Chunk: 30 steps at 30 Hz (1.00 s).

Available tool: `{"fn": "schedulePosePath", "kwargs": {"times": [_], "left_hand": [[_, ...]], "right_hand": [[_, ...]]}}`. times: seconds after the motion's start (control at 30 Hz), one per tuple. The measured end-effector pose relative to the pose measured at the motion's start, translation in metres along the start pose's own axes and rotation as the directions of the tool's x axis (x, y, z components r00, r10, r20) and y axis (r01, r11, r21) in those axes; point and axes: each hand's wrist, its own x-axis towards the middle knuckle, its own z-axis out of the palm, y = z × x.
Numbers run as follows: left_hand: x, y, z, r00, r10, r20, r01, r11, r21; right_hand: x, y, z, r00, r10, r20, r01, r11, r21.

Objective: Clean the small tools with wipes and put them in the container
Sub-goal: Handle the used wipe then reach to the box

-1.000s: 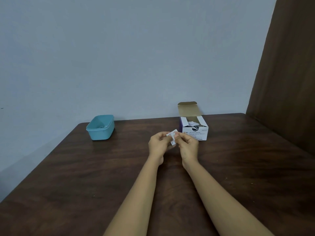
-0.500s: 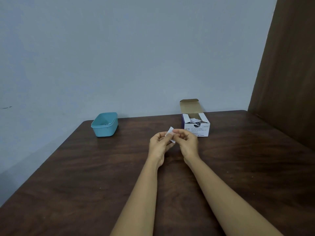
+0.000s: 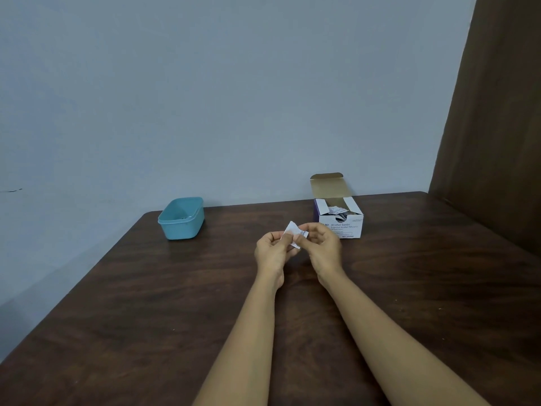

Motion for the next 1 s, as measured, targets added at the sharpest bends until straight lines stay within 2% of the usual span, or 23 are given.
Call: {"fn": "schedulePosePath", "kwargs": {"times": [0.13,0.4,0.77,1.0], "left_hand": [[0.0,0.0,0.001,1.0,-0.003,-0.031,0.003,1.0,-0.01],[-0.005,0.011,-0.001,0.998,-0.059,-0.024,0.055,0.988,-0.144],[-0.005,0.017,-0.002,0.993,-0.113,-0.019,0.104,0.955,-0.276],[-0.004,0.011,-0.002,0.998,-0.062,-0.008,0.059,0.977,-0.203]], "right_hand": [[0.001,0.003,0.001,0.997,-0.073,0.021,0.074,0.993,-0.095],[-0.002,-0.004,0.002,0.98,-0.176,0.096,0.194,0.955,-0.224],[-0.007,-0.008,0.003,0.98,-0.183,0.082,0.199,0.944,-0.264],[-0.005,-0.004,0.001,0.976,-0.179,0.123,0.199,0.964,-0.174]]}}
